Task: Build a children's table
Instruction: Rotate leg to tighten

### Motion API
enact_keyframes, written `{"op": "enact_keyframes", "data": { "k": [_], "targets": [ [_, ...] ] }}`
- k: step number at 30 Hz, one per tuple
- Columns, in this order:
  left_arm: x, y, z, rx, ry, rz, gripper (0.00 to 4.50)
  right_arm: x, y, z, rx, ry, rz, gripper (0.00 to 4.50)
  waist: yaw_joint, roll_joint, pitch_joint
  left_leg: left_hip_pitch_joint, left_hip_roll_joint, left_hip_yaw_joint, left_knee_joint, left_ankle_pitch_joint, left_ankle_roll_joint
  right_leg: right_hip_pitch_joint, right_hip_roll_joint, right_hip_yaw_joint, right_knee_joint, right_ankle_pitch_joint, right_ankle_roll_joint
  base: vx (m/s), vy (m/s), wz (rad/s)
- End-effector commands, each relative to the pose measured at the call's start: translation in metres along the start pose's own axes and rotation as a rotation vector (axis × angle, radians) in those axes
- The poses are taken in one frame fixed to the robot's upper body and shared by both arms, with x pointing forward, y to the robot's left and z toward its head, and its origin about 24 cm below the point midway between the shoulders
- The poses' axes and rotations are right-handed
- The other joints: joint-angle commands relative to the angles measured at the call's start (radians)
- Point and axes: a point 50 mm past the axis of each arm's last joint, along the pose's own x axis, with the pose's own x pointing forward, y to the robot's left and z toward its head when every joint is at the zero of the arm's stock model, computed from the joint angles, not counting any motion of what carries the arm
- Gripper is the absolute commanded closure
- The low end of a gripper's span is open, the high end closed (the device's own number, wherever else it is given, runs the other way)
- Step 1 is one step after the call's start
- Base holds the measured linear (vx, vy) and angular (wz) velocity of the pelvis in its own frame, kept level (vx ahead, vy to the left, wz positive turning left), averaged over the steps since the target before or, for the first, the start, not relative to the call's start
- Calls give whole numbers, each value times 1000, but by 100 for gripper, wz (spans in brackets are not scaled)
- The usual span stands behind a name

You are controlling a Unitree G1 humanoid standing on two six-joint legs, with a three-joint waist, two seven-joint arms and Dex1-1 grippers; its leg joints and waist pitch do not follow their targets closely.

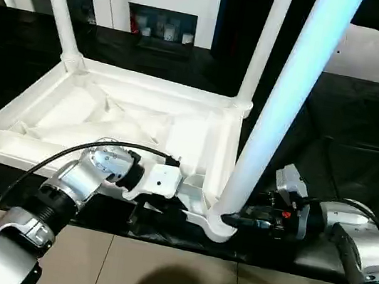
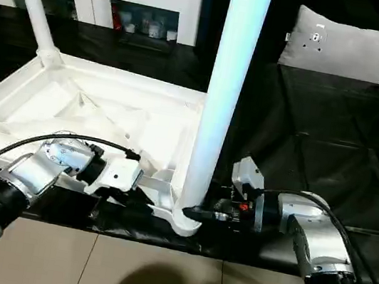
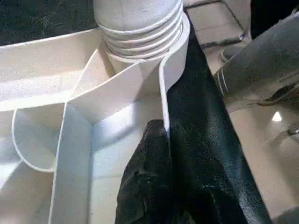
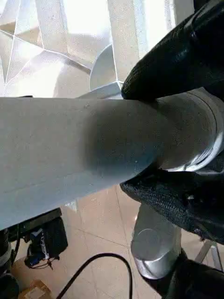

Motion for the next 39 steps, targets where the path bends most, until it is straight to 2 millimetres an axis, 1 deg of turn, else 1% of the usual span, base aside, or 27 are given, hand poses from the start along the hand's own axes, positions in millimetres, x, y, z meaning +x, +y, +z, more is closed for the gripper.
{"op": "enact_keyframes", "data": {
  "k": [1, 5, 6, 7, 8, 10, 12, 13, 14, 16, 17, 18, 19, 20, 22, 24, 25, 27, 29, 31, 33, 34, 35, 36, 37, 38, 39],
  "targets": [
    [17, -13, -5, -35, 21, -101, 450, 4, 5, 0, 14, -18, 40, 257, -5, -14, -55, 6, -10, 31, -58, -176, 65, 49, -8, 5, -53, -74, -264, 0, 0, 0],
    [20, -7, -5, -158, -16, 12, 450, 12, 7, -5, 41, -33, -37, 257, -5, -16, -53, 5, -11, 31, -59, -173, 64, 48, -8, 6, -53, -81, -260, 0, 0, 0],
    [24, -2, -2, -219, -46, 79, 450, 21, 2, -9, 51, -22, -149, 257, -6, -16, -51, 4, -13, 29, -63, -195, 59, 48, -9, 4, -60, -135, -248, 0, 0, 0],
    [26, 0, 0, -243, -60, 107, 450, 24, -1, -10, 59, -21, -197, 257, -11, -15, -45, 4, -14, 30, -68, -223, 37, 42, -10, 6, -67, -203, -231, 0, 0, 0],
    [31, 4, 5, -284, -90, 159, 450, 33, -6, -11, 89, -30, -284, 257, -13, -11, -43, 5, -15, 28, -70, -251, 24, 40, -10, 6, -70, -257, -217, 0, 0, 0],
    [39, 8, 11, -319, -119, 211, 450, 45, -12, -10, 124, -45, -378, 259, -35, -18, -38, 2, -22, 21, -79, -320, -18, 41, -11, 1, -85, -442, -139, 0, 0, 0],
    [46, 13, 17, -334, -113, 272, 450, 57, -18, -7, 162, -67, -458, 259, -54, -17, -38, -1, -24, 14, -82, -346, -23, 40, -13, -2, -94, -508, -101, 0, 0, 0],
    [50, 17, 21, -347, -109, 307, 450, 63, -22, -4, 188, -82, -508, 259, -65, -17, -40, -1, -25, 13, -81, -358, -22, 37, -11, -3, -97, -518, -93, 0, 0, 0],
    [52, 19, 23, -356, -107, 326, 450, 66, -24, -3, 205, -89, -536, 259, -69, -16, -40, 0, -25, 12, -81, -361, -21, 35, -10, -4, -99, -518, -93, 0, 0, 0],
    [61, 27, 31, -381, -92, 398, 450, 79, -37, -1, 285, -103, -677, 259, -83, -15, -38, 6, -28, 13, -77, -392, -18, 23, -8, -6, -107, -543, -92, 0, 0, 0],
    [61, 27, 31, -381, -92, 398, 450, 79, -37, -1, 285, -103, -677, 259, -88, -16, -39, 5, -29, 12, -77, -397, -18, 24, -8, -7, -107, -552, -90, 0, 0, 0],
    [66, 36, 36, -390, -75, 469, 450, 87, -45, 1, 323, -128, -752, 259, -89, -17, -41, 3, -30, 10, -78, -393, -16, 27, -9, -9, -109, -554, -86, 0, 0, 0],
    [68, 40, 40, -392, -64, 507, 450, 92, -50, 3, 339, -144, -794, 259, -96, -14, -42, 5, -29, 8, -77, -406, -19, 20, -7, -10, -110, -542, -89, 0, 0, 0],
    [70, 42, 42, -392, -54, 527, 450, 94, -52, 4, 352, -160, -823, 204, -96, -14, -42, 7, -29, 10, -76, -411, -18, 18, -7, -9, -112, -535, -92, 0, 0, 0],
    [70, 45, 43, -380, -41, 551, 450, 96, -53, 5, 362, -181, -831, 190, -98, -13, -46, 5, -28, 9, -78, -405, -11, 23, -6, -7, -110, -465, -113, 0, 0, 0],
    [67, 46, 39, -364, -19, 573, 450, 92, -51, 8, 348, -211, -805, 187, -94, -13, -47, 2, -25, 12, -80, -377, 4, 29, -1, -4, -101, -345, -150, 0, 0, 0],
    [66, 45, 37, -353, -8, 577, 450, 88, -50, 8, 325, -207, -794, 157, -89, -15, -48, 5, -23, 16, -78, -372, 14, 28, -1, -2, -101, -326, -163, 0, 0, 0],
    [62, 43, 31, -348, 13, 575, 450, 78, -49, 5, 289, -194, -791, 143, -84, -13, -49, -1, -22, 16, -79, -347, 21, 35, -3, -2, -96, -300, -171, 0, 0, 0],
    [59, 42, 26, -332, 27, 572, 450, 68, -47, 2, 249, -187, -767, 138, -76, -9, -51, 2, -21, 18, -77, -335, 24, 33, -4, -1, -98, -293, -171, 0, 0, 0],
    [55, 41, 22, -330, 43, 575, 450, 59, -46, 1, 227, -190, -749, 111, -70, -12, -54, -3, -21, 21, -74, -283, 32, 40, -4, 0, -90, -215, -190, 0, 0, 0],
    [50, 39, 15, -307, 58, 556, 450, 42, -43, 0, 185, -192, -710, 105, -64, -12, -56, -3, -21, 23, -71, -252, 43, 42, -5, -1, -87, -185, -198, 0, 0, 0],
    [48, 37, 12, -297, 64, 544, 450, 33, -41, -1, 159, -182, -687, 92, -58, -2, -57, -2, -20, 21, -71, -240, 43, 46, -6, -1, -86, -169, -200, 0, 0, 0],
    [45, 35, 9, -281, 65, 526, 450, 25, -38, -1, 131, -169, -657, 78, -55, -8, -57, -3, -20, 24, -68, -224, 50, 47, -4, 0, -83, -137, -206, 0, 0, 0],
    [45, 35, 8, -279, 66, 521, 450, 23, -38, -1, 125, -166, -650, 67, -50, -10, -58, -4, -21, 25, -67, -211, 57, 49, -4, -1, -81, -114, -214, 0, 0, 0],
    [41, 31, 3, -271, 75, 489, 450, 10, -34, -1, 89, -144, -607, 62, -46, -9, -58, -6, -22, 24, -67, -196, 62, 53, -5, -2, -78, -103, -219, 0, 0, 0],
    [38, 28, -1, -243, 80, 450, 450, 0, -31, 0, 66, -124, -577, 60, -45, 0, -58, -5, -21, 23, -67, -197, 62, 53, -5, -2, -78, -100, -221, 0, 0, 0],
    [35, 24, -5, -221, 90, 407, 450, -8, -28, 1, 43, -100, -534, 60, -45, -1, -59, -3, -20, 23, -66, -199, 68, 53, -4, -2, -77, -89, -227, 0, 0, 0]
  ]
}}
